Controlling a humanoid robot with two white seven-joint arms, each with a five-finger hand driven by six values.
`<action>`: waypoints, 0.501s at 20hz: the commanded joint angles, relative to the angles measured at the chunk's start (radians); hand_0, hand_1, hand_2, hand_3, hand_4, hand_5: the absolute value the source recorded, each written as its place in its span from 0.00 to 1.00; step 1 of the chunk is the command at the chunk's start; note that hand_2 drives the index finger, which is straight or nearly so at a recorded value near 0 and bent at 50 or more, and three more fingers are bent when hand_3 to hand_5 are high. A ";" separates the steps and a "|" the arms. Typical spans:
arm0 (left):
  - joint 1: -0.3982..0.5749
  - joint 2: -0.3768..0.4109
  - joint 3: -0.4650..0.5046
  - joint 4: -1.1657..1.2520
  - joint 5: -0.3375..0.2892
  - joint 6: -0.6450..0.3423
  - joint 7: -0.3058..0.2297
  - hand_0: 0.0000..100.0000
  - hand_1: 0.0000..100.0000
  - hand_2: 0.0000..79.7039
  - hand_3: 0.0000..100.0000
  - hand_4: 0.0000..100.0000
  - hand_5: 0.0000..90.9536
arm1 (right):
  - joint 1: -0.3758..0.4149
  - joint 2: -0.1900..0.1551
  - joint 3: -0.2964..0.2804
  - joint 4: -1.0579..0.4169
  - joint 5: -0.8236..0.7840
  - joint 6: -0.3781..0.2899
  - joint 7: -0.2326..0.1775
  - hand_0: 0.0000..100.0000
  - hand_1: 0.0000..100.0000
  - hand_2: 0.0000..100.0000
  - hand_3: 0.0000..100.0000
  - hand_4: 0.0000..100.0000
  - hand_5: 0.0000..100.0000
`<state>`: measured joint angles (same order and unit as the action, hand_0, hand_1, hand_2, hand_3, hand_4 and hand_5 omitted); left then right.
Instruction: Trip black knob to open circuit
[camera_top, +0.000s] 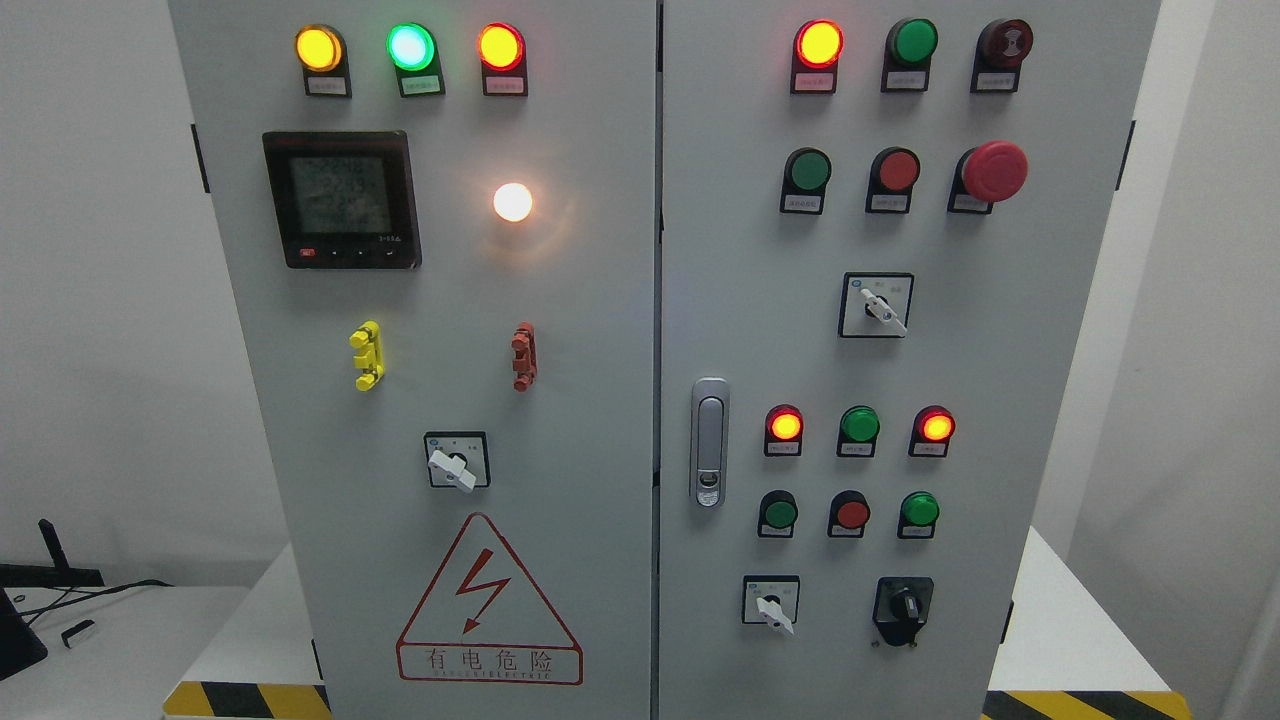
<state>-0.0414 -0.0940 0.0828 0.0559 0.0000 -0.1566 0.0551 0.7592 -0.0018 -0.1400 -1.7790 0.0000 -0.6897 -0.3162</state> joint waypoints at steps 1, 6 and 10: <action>0.000 -0.001 0.000 0.001 -0.031 0.000 0.000 0.12 0.39 0.00 0.00 0.00 0.00 | -0.098 -0.012 -0.023 -0.246 0.009 0.134 0.011 0.30 0.65 0.37 0.71 0.76 0.89; 0.000 -0.001 0.000 0.001 -0.031 0.000 0.000 0.12 0.39 0.00 0.00 0.00 0.00 | -0.171 -0.024 -0.012 -0.275 0.014 0.254 0.057 0.30 0.65 0.38 0.71 0.77 0.92; 0.000 -0.001 0.000 -0.001 -0.031 0.000 0.000 0.12 0.39 0.00 0.00 0.00 0.00 | -0.244 -0.023 -0.009 -0.287 0.015 0.338 0.058 0.30 0.66 0.37 0.71 0.78 0.93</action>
<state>-0.0414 -0.0940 0.0828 0.0562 0.0000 -0.1566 0.0552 0.6097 -0.0006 -0.1488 -1.9415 0.0000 -0.4108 -0.2624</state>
